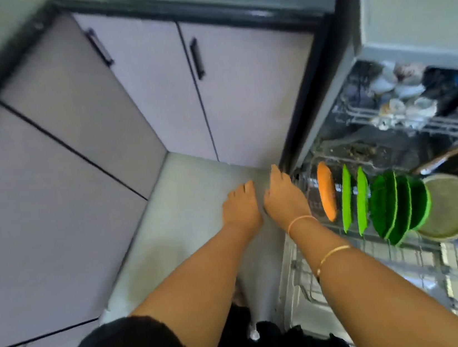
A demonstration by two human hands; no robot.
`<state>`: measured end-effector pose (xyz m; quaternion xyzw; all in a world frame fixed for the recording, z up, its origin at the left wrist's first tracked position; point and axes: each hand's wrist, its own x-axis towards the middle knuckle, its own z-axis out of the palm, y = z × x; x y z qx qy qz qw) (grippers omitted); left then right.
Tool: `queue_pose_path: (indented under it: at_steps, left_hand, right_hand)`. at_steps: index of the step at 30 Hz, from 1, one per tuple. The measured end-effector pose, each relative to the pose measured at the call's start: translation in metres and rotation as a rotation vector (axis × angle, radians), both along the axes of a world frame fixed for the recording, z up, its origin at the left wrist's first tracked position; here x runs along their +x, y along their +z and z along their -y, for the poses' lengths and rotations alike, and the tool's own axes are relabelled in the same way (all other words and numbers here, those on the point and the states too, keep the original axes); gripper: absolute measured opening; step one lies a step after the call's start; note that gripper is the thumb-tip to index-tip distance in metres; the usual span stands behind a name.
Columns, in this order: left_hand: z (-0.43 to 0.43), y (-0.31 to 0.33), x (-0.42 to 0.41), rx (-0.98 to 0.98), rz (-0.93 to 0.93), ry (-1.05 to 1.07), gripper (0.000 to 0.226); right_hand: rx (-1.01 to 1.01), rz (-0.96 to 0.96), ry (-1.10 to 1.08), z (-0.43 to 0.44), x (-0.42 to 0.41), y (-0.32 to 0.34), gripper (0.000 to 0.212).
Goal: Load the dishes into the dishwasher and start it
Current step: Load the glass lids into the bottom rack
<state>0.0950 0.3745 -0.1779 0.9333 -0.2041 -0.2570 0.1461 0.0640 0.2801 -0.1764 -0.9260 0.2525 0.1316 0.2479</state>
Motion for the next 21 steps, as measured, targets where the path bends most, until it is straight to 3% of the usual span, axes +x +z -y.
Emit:
queue_pose_path:
  at_steps: [10, 13, 21]
  left_hand:
    - [-0.106, 0.127, 0.056, -0.13, 0.26, 0.284, 0.056]
    - [-0.137, 0.159, 0.091, -0.185, 0.363, 0.291, 0.048]
    - [-0.253, 0.245, 0.198, -0.232, 0.573, 0.404, 0.053]
  right_hand:
    - [-0.293, 0.245, 0.493, -0.103, 0.071, 0.149, 0.037]
    - [-0.323, 0.379, 0.547, -0.135, 0.111, 0.18, 0.031]
    - [-0.329, 0.575, 0.595, -0.228, 0.231, 0.25, 0.029]
